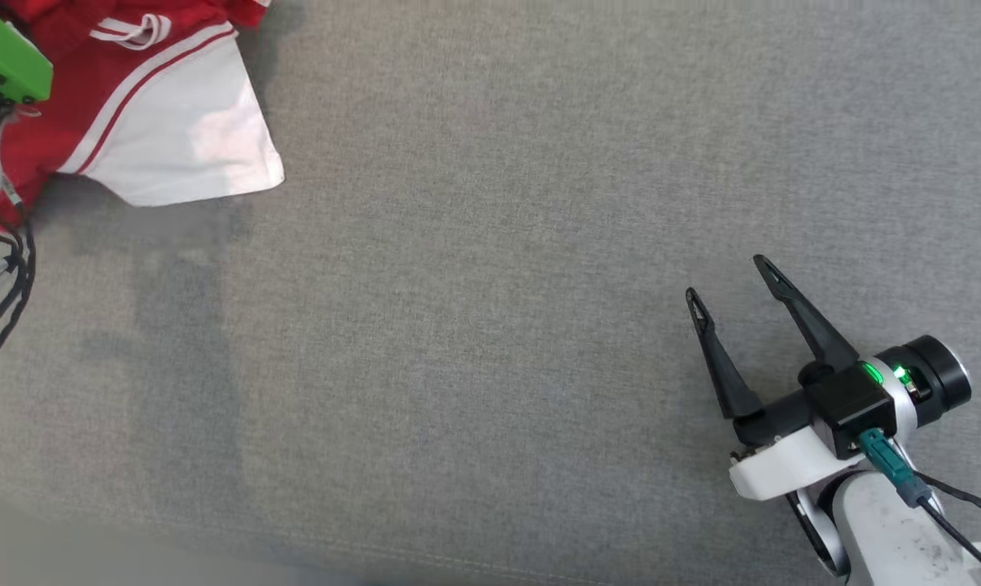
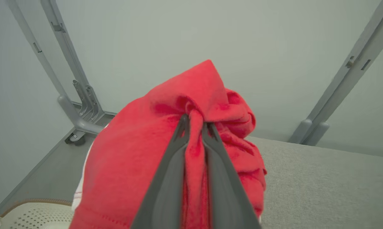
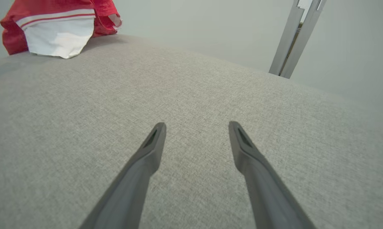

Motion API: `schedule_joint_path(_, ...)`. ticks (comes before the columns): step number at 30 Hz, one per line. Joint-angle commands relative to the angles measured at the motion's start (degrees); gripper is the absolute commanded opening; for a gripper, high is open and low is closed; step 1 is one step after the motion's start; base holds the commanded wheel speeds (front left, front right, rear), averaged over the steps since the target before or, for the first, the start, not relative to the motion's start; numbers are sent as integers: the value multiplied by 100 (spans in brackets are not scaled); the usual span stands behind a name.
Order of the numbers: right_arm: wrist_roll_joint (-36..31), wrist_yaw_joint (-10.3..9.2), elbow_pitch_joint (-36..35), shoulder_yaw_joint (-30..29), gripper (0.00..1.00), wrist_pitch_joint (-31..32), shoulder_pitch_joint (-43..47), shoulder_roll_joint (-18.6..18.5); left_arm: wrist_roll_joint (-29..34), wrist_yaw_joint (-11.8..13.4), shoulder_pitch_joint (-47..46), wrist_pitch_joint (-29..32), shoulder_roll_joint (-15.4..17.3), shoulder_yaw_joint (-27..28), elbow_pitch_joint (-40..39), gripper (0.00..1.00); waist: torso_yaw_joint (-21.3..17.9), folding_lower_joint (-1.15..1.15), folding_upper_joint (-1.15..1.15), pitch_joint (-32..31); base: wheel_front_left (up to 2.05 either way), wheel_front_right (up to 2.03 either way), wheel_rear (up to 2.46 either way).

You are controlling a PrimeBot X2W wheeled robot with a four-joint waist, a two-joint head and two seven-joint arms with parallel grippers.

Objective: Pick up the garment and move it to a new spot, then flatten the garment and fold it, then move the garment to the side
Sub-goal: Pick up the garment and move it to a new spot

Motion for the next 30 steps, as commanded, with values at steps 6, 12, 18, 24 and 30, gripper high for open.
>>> schedule_joint_path(6, 126, -6, 54, -100, 100, -17, 130, 401, -662, -14, 732, 650, 312, -224, -1836, 0, -752, -1, 0, -1002, 0, 0, 0)
schedule_joint_path(12, 195, -7, 43, -306, 100, -18, 374, 631, -1010, 343, 1473, 1206, 206, -413, -3685, 0, -1247, -1, 0, -1439, 0, 0, 0)
schedule_joint_path(18, 242, -7, -47, -580, 100, -18, 568, 758, -1140, 852, 2203, 1491, -198, -890, -5265, 0, -1866, -1, 0, -1657, 0, 0, 0)
schedule_joint_path(24, 275, -7, -59, -643, 100, -18, 667, 793, -1047, 1097, 2498, 1573, -772, -1497, -5999, 0, -2530, -1, 0, -1745, 0, 0, 0)
schedule_joint_path(30, 376, -7, -67, -711, 100, -19, 775, 802, -971, 1206, 2608, 1438, -1265, -1845, -5878, 0, -2925, -1, 0, -1703, 0, 0, 0)
